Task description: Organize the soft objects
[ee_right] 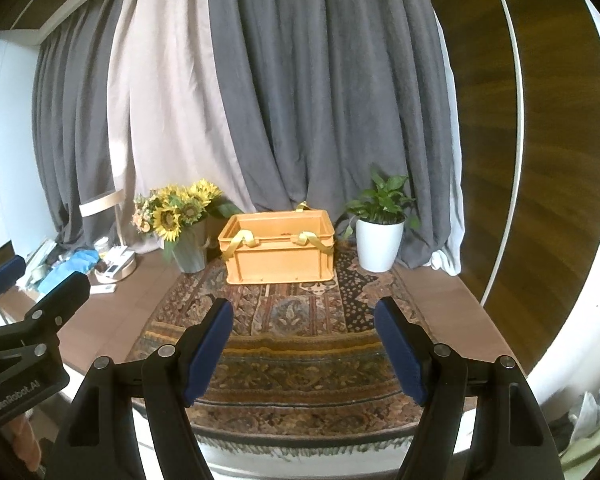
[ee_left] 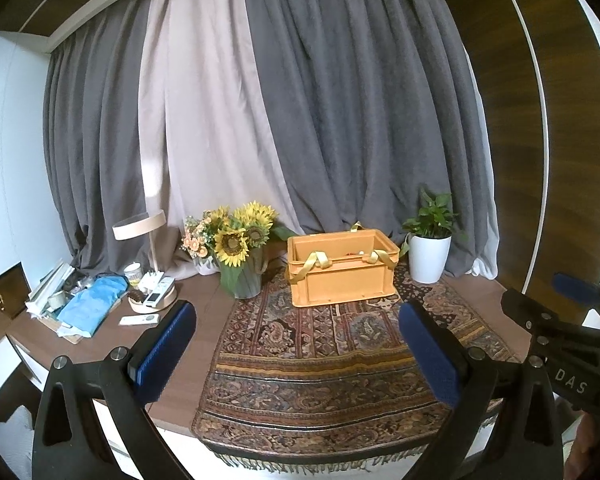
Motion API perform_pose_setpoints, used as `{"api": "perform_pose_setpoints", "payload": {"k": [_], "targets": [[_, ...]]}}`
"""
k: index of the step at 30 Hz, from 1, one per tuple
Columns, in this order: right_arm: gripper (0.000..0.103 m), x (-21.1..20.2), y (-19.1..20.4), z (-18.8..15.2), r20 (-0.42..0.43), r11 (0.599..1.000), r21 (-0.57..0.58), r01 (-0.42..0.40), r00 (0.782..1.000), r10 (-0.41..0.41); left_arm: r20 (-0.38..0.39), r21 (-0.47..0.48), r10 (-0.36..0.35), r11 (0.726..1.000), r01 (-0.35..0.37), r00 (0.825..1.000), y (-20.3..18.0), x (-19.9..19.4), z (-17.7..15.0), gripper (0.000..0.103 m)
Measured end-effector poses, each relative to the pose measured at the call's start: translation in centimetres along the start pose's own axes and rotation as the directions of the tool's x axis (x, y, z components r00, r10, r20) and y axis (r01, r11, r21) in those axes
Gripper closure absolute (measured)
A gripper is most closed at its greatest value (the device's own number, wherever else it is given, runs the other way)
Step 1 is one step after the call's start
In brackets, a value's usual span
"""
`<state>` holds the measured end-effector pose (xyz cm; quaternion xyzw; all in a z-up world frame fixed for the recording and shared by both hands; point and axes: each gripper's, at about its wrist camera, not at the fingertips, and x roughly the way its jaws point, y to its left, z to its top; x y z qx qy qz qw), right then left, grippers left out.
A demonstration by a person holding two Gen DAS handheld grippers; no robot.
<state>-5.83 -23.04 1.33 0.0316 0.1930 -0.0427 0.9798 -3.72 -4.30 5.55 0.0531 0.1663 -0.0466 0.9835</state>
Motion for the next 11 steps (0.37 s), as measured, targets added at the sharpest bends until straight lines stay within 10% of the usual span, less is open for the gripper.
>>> {"api": "perform_pose_setpoints", "payload": {"k": [11], "targets": [[0.029,-1.6,-1.8,-0.6,0.012,1.000,0.003,0.002,1.000,-0.002,0.004,-0.003,0.000,1.000,0.000,1.000,-1.8,-1.6,-0.3,0.000]]}}
